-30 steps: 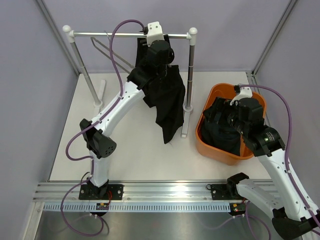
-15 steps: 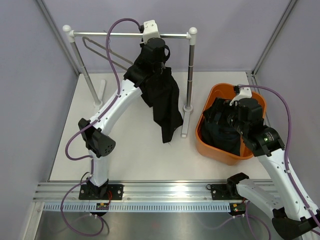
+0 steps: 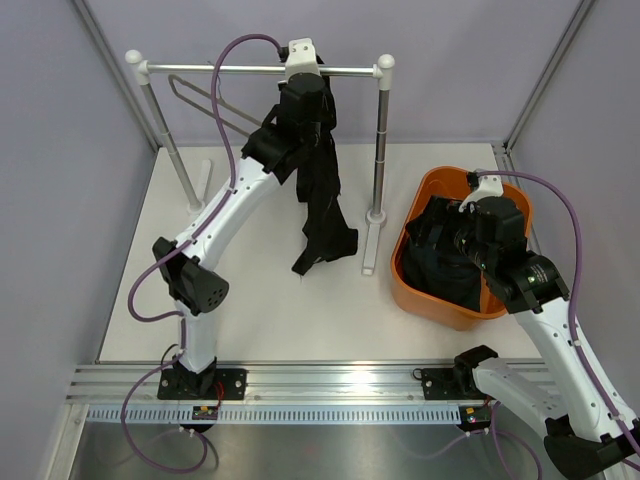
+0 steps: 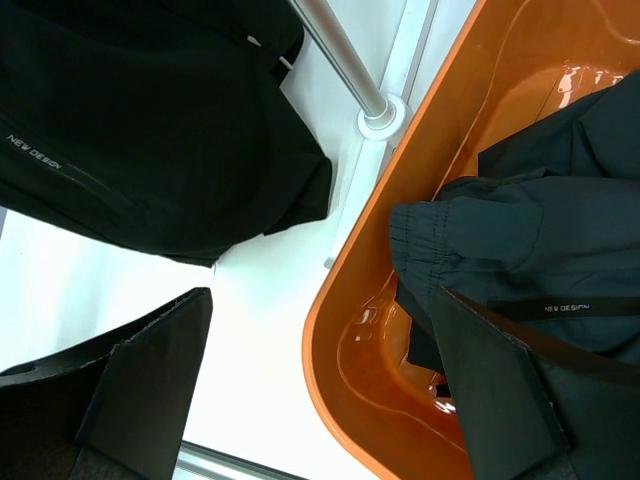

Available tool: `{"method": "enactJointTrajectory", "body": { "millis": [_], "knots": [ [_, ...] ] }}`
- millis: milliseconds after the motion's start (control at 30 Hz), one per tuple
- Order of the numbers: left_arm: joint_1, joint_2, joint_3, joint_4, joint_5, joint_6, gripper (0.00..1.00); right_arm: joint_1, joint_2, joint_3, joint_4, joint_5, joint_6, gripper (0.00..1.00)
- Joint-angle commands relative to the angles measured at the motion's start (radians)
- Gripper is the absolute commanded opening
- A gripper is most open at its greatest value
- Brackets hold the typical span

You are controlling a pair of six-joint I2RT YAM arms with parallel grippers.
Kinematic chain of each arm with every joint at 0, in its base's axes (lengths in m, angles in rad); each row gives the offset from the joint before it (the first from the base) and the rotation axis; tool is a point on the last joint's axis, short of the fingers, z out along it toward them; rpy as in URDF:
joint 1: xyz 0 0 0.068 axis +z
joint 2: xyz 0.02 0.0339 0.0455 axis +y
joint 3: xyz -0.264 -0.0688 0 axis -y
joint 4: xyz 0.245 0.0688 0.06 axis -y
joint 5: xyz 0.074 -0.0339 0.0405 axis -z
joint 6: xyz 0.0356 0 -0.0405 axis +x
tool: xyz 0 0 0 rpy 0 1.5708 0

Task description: Remove the shorts from the hanger

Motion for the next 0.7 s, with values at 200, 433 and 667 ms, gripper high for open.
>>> {"method": "enactJointTrajectory", "body": {
  "millis": [200, 433, 667],
  "knots": [
    [0.008, -0.152, 0.059, -0.066, 0.167, 0.133, 0.00, -0.001, -0.006, 0.005, 0.025, -0.003, -0.010, 0.99],
    [0.008, -0.234, 0.023, -0.155, 0.244, 0.155, 0.00, -0.001, 0.011, 0.014, 0.045, 0.005, -0.006, 1.00],
    [0.006, -0.277, 0.006, -0.254, 0.334, 0.169, 0.00, -0.001, 0.019, 0.034, 0.045, 0.031, -0.015, 0.99]
  ]
}}
